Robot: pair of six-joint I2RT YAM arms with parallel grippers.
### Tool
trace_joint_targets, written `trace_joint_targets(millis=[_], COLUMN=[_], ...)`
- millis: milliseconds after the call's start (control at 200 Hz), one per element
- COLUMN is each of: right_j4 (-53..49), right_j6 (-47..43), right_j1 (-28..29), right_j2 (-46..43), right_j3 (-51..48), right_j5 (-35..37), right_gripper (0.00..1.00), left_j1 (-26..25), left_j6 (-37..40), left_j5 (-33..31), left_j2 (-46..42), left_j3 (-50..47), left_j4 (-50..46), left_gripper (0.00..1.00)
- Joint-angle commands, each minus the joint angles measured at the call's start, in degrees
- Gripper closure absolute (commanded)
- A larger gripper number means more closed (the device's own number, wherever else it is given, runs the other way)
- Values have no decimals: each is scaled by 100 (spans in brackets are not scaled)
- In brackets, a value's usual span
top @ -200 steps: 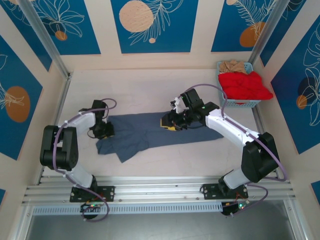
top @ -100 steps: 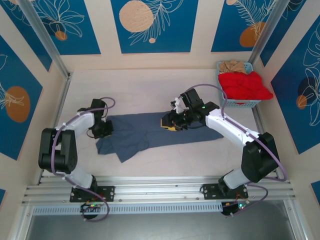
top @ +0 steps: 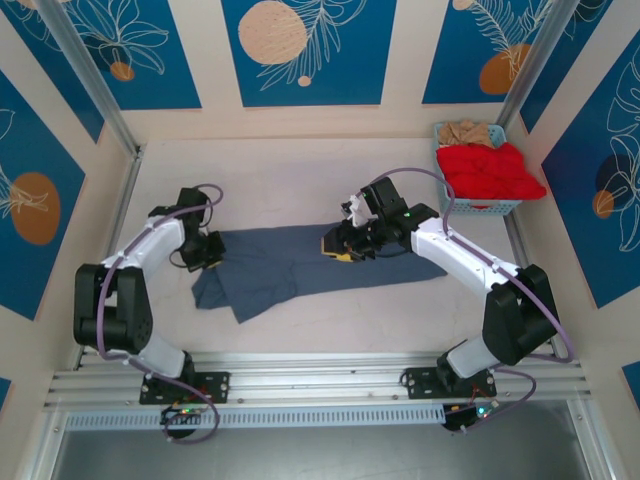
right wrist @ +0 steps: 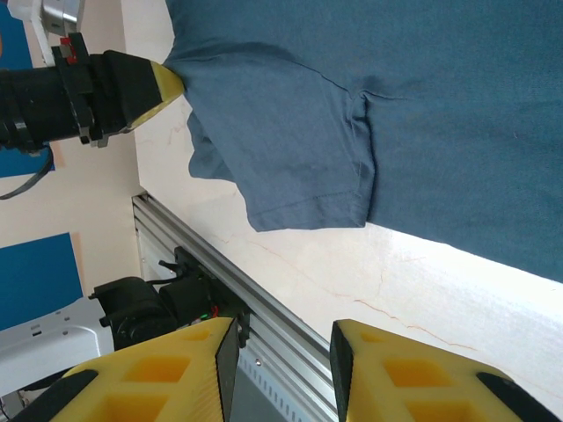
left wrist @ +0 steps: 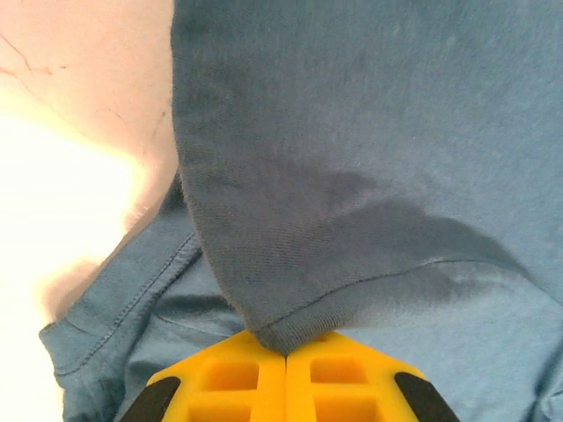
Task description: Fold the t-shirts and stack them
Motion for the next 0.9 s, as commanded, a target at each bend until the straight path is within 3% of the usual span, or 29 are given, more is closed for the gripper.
trace_joint_targets(millis=[0, 575, 895], right_j4=[-198, -184, -189], right_j6=[-21, 22, 39], right_j1=[-25, -82, -99], right_j2=[24, 7, -2], right_j3=[107, 51, -11], right_j5=[-35, -4, 36], right_gripper=[65, 65, 65], left_j1=[-26, 31, 71], left_j6=[-310, -128, -14], left_j5=[135, -60, -244], left_j2=[122, 1980, 2514], left_j3=[440, 2698, 3346], left_j4=[-614, -1739, -2029], left_gripper=[100, 100, 100])
